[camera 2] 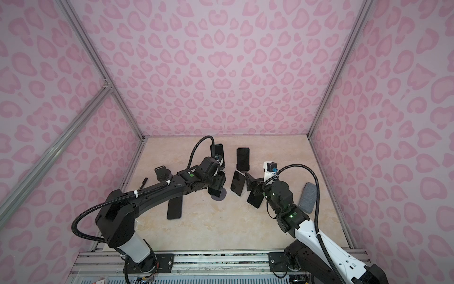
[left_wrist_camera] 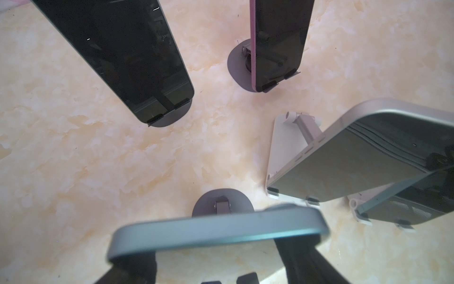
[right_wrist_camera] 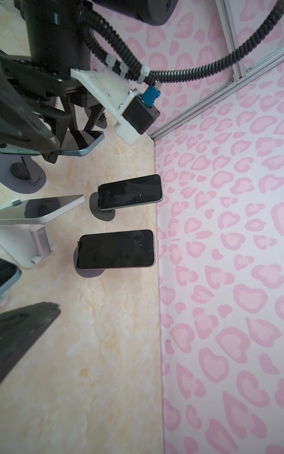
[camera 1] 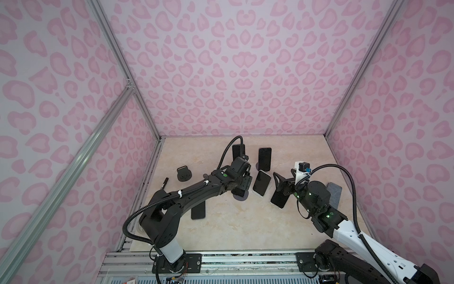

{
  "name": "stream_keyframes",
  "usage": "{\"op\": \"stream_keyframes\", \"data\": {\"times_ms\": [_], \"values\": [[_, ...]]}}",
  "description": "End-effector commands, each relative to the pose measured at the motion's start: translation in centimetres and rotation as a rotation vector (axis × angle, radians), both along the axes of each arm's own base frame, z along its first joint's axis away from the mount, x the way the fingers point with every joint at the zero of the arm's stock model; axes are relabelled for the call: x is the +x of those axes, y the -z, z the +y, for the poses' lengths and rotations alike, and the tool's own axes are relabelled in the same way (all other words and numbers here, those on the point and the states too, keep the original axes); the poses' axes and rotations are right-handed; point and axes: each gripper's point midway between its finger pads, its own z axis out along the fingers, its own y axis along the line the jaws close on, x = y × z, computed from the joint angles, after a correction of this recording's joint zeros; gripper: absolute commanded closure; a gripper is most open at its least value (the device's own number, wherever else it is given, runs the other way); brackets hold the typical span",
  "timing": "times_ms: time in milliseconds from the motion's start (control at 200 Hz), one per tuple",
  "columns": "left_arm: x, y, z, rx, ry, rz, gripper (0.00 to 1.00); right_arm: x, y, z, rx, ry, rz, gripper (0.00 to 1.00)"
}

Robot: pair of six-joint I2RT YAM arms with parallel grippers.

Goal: Remove the phone from the phone stand
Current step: 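Close the left gripper on the phone while the right gripper reaches forward, then lift the silver-edged phone off its stand with the left gripper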

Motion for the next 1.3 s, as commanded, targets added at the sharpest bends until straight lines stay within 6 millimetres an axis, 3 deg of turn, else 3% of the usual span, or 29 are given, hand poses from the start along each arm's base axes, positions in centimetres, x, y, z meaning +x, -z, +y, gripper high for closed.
{"op": "stream_keyframes", "data": {"times_ms": [0, 430, 625, 780, 940, 1155, 1295], "values": [[0.2, -1.7, -0.3, -0.034, 0.008, -0.040, 0.28, 0.0, -0.2, 0.0, 0.001, -0.003, -0.012, 0.02], [-0.4, -3.9, 0.1, -0.072, 0.005, -0.066, 0.30, 0.0, -0.1, 0.5, 0.011, -0.020, -0.008, 0.02], [-0.2, -5.5, 1.5, -0.067, -0.053, -0.105, 0.30, 0.0, 0.1, 1.0, 0.030, -0.045, -0.002, 0.02], [0.0, -7.8, 3.8, -0.089, -0.123, -0.148, 0.30, 0.1, 0.6, 1.7, 0.036, -0.070, 0.014, 0.02], [0.2, -9.8, 7.6, -0.118, -0.235, -0.180, 0.29, 0.2, 0.9, 2.1, 0.036, -0.082, 0.026, 0.02], [1.2, -9.4, 12.6, -0.097, -0.360, -0.140, 0.30, 0.2, 1.2, 2.5, 0.045, -0.098, 0.034, 0.02], [2.5, -8.1, 15.2, -0.056, -0.416, -0.095, 0.30, 0.1, 1.1, 2.6, 0.051, -0.103, 0.034, 0.03]]}}
